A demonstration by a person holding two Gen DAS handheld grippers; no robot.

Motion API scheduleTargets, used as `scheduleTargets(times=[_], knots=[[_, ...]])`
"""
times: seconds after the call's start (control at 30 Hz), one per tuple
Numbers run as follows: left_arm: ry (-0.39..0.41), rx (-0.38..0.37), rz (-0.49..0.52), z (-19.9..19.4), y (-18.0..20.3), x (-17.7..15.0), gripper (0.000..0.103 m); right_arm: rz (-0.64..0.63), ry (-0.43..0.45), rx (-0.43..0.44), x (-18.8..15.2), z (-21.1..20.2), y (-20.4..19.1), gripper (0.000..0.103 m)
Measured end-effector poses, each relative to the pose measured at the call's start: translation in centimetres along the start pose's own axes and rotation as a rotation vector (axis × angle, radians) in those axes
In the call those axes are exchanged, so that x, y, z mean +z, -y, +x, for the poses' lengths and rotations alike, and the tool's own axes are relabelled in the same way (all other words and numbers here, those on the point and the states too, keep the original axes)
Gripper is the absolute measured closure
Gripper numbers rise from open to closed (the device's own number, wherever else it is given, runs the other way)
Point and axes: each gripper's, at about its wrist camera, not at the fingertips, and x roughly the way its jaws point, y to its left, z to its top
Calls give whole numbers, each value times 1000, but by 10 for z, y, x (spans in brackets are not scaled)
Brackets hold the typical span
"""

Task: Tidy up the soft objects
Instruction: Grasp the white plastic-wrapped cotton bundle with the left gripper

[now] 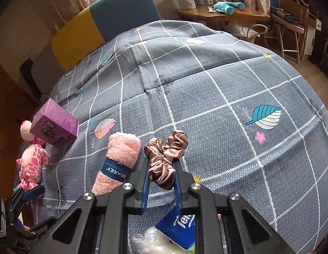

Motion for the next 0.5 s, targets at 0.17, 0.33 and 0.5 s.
scheduleTargets(times=[0.17,0.33,0.5], knots=[[-42,-40,4,18,13,12,19,-4,63,-29,1,-12,-1,84],[-82,-196,57,32,46,25,43,101,198,31,0,-46,20,84],[-127,-325,132,48,87,28,51,122,188,94,-11,-63,24,84]])
